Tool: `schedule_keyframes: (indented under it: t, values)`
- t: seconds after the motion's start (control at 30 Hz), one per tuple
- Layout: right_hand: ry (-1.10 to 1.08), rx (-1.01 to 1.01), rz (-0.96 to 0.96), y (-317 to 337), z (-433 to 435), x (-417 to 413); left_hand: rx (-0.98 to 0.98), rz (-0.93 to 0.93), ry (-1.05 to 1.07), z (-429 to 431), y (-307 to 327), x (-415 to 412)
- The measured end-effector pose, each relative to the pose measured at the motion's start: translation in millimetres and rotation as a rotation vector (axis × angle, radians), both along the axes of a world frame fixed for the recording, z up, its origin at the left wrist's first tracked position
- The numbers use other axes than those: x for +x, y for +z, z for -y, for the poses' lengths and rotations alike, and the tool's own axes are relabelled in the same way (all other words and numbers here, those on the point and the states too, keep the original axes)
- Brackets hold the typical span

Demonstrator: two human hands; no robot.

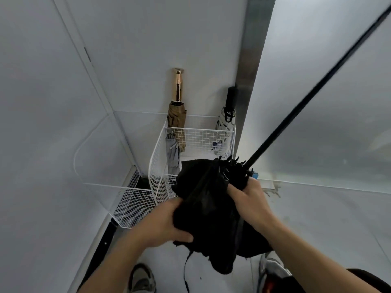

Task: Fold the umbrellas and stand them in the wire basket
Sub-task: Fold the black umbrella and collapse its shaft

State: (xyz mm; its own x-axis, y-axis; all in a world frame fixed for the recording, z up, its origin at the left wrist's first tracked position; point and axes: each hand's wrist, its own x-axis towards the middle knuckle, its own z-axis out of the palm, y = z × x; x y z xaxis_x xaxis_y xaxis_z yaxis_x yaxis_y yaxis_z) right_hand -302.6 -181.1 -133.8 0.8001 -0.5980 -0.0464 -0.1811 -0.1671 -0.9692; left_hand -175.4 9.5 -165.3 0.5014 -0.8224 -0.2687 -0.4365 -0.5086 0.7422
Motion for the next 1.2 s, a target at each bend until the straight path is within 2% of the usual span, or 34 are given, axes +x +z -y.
schedule_keyframes:
  t: [0.07,0.13,0.2,0.33,0.47,0.53,0.73,0.8,0.97,1.1,1.2]
  values:
    - [-0.009,-0.129,-0.117,-7.2,10.4,1.3,-0.061,0.021,0.137,-7.7,16.5,14.2]
    - [-0.012,-0.287,-0.226,-12.7,15.5,2.4,-0.303,0.077,0.369,-9.0,35.0,25.0]
    - [0.042,-0.438,-0.296,-15.4,13.9,2.8,-0.499,0.099,0.486,0.8,54.3,29.3]
    - [0.168,-0.681,-0.449,-22.0,8.3,9.1,-0.624,0.053,0.405,24.7,73.2,25.8]
    - [0.238,-0.795,-0.456,-29.1,0.4,19.2,-0.475,0.031,0.195,40.4,57.0,17.9]
    - [0.280,-0.807,-0.450,-35.9,-2.4,25.3,-0.437,0.047,0.132,44.0,45.5,14.2]
    - [0.309,-0.775,-0.397,-42.4,-7.5,37.1,-0.501,0.096,0.179,42.5,31.1,16.3]
    - [0.306,-0.691,-0.313,-41.3,-4.1,37.5,-0.557,0.162,0.247,39.4,27.7,24.1]
    - [0.310,-0.691,-0.126,-43.4,6.0,32.2,-0.703,0.240,0.512,28.2,27.3,46.2]
    - [0.354,-0.692,-0.047,-39.8,-4.5,28.3,-0.703,0.252,0.559,26.3,29.3,53.3]
    - [0.245,-0.642,0.025,-35.1,-1.0,26.5,-0.703,0.219,0.545,26.6,34.2,53.0]
